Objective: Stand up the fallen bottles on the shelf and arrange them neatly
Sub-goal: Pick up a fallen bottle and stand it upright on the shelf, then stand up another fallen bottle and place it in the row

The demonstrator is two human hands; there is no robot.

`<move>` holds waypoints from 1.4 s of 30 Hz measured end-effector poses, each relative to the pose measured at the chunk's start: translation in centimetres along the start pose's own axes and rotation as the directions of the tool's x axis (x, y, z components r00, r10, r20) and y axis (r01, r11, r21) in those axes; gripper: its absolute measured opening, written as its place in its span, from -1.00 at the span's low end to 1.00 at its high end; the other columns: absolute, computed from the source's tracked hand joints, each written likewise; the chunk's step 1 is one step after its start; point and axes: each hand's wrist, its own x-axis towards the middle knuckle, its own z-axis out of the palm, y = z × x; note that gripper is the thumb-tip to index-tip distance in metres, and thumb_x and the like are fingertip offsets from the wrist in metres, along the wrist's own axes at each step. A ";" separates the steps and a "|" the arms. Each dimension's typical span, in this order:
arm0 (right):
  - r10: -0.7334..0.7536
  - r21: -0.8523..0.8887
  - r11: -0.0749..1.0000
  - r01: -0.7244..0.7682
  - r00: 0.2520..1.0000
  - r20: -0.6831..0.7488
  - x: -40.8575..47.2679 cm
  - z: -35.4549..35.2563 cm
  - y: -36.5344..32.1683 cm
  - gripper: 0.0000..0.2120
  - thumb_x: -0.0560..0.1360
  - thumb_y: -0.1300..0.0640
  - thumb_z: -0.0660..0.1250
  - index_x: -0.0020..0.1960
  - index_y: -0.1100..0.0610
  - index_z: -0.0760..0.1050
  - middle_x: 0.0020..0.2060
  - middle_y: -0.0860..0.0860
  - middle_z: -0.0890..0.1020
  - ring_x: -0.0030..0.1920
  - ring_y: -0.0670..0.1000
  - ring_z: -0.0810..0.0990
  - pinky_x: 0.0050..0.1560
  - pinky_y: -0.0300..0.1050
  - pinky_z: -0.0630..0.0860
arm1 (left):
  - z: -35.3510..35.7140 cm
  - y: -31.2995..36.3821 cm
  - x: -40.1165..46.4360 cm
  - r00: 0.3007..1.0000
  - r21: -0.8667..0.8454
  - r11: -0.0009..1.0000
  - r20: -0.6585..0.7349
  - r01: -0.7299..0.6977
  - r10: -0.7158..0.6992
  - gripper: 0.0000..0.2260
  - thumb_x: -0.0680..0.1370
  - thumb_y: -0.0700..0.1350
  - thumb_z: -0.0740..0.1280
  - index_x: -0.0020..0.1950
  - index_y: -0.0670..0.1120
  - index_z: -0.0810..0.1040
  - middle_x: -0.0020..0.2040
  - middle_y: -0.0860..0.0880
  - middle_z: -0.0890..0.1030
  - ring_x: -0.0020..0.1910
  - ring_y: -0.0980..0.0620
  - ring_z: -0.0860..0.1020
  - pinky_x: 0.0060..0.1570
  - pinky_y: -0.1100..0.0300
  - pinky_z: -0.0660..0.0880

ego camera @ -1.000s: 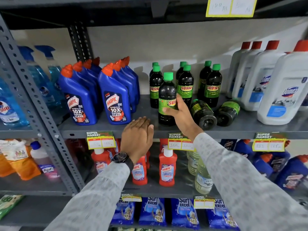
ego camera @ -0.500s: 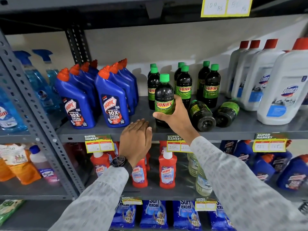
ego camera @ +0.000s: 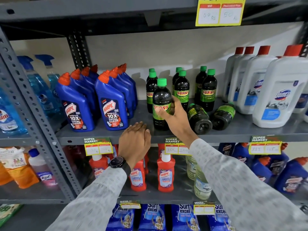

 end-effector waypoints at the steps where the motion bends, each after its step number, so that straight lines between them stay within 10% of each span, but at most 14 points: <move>1: -0.032 -0.006 0.999 0.032 0.998 -0.046 -0.1 -0.3 -0.7 -0.22 0.54 -0.14 0.51 0.62 0.10 0.27 0.27 -0.05 0.59 0.21 -0.13 0.60 0.21 -0.25 0.56 | -0.3 0.1 0.4 1.000 -0.002 1.000 0.018 0.000 0.000 -0.49 0.68 0.07 0.00 0.38 -0.14 0.58 0.39 -0.13 0.60 0.38 -0.05 0.55 0.42 0.02 0.42; 4: -0.165 -0.198 0.973 0.119 0.958 -0.235 1.0 -2.4 -3.3 -0.35 0.63 -0.15 0.38 0.59 0.16 0.34 0.21 -0.03 0.58 0.10 -0.18 0.59 0.02 -0.43 0.48 | -0.9 0.7 1.8 0.996 0.006 0.999 0.080 -0.037 0.036 -0.54 0.67 0.02 0.01 0.31 -0.17 0.59 0.33 -0.17 0.62 0.32 -0.12 0.57 0.38 -0.02 0.43; 6: -0.221 -0.445 0.891 0.085 0.938 -0.265 2.9 -4.5 -4.4 -0.50 0.61 -0.06 0.39 0.44 0.20 0.48 0.12 0.05 0.64 0.04 -0.05 0.64 0.07 -0.18 0.59 | -0.8 1.1 2.4 0.994 0.030 0.998 0.100 -0.055 0.052 -0.55 0.66 0.00 0.01 0.22 -0.19 0.60 0.24 -0.19 0.65 0.23 -0.15 0.60 0.34 -0.05 0.45; 10: 0.123 -0.823 0.553 -0.129 0.990 -0.072 5.4 -8.1 -4.7 -0.76 0.52 0.08 0.45 0.00 0.22 0.49 -0.06 0.16 0.62 -0.02 0.20 0.63 -0.06 -0.03 0.54 | 0.1 1.4 2.4 0.993 0.054 0.999 0.118 -0.005 -0.001 -0.58 0.64 -0.02 0.05 0.23 -0.18 0.60 0.26 -0.19 0.65 0.27 -0.15 0.59 0.43 -0.08 0.36; 15: 0.363 -0.942 0.322 -0.097 0.931 0.028 6.7 -8.4 -2.4 -0.42 0.41 -0.24 0.55 0.22 0.15 0.59 -0.02 0.10 0.59 0.02 0.18 0.60 0.02 -0.02 0.52 | 0.5 1.0 2.4 0.990 0.109 0.992 0.135 -0.057 0.042 -0.50 0.66 0.00 -0.05 0.30 -0.21 0.57 0.32 -0.22 0.62 0.35 -0.17 0.55 0.43 -0.09 0.38; 26: 0.313 -0.870 0.463 -0.170 0.950 -0.020 5.8 -8.5 -4.4 -0.54 0.41 0.00 0.61 0.17 0.20 0.56 0.02 0.09 0.63 0.07 0.16 0.61 0.08 -0.01 0.57 | 0.2 1.1 2.2 0.993 0.055 0.998 0.120 -0.020 0.013 -0.42 0.64 0.05 -0.08 0.41 -0.21 0.53 0.43 -0.20 0.55 0.44 -0.12 0.50 0.48 -0.04 0.35; 30: 0.136 -0.759 0.624 -0.186 0.982 -0.129 6.1 -9.4 -7.0 -0.58 0.37 -0.09 0.60 -0.03 0.19 0.56 -0.16 0.06 0.62 0.01 0.17 0.65 -0.04 -0.03 0.55 | 0.2 1.1 2.1 0.994 0.048 0.998 0.104 -0.031 0.026 -0.46 0.63 0.04 -0.04 0.37 -0.20 0.56 0.40 -0.19 0.58 0.40 -0.12 0.53 0.45 -0.03 0.37; 36: -0.207 -0.594 0.805 -0.015 0.930 -0.303 3.6 -8.8 -5.0 -0.30 0.31 -0.16 0.65 0.24 0.14 0.41 0.01 -0.01 0.62 -0.04 0.03 0.58 -0.04 -0.07 0.53 | 0.4 1.2 2.0 0.996 0.053 0.998 0.079 -0.043 0.039 -0.50 0.66 0.03 0.00 0.32 -0.20 0.60 0.35 -0.19 0.62 0.35 -0.12 0.58 0.42 -0.03 0.42; 42: -0.217 -0.567 0.823 -0.016 0.915 -0.340 0.9 -7.3 -1.6 -0.33 0.35 -0.17 0.65 0.21 0.11 0.38 -0.02 -0.01 0.61 -0.12 0.03 0.59 -0.13 -0.12 0.45 | 0.5 1.1 2.1 0.996 0.067 0.997 0.081 -0.031 0.025 -0.49 0.66 0.03 -0.01 0.35 -0.19 0.60 0.37 -0.17 0.60 0.37 -0.10 0.56 0.45 -0.01 0.39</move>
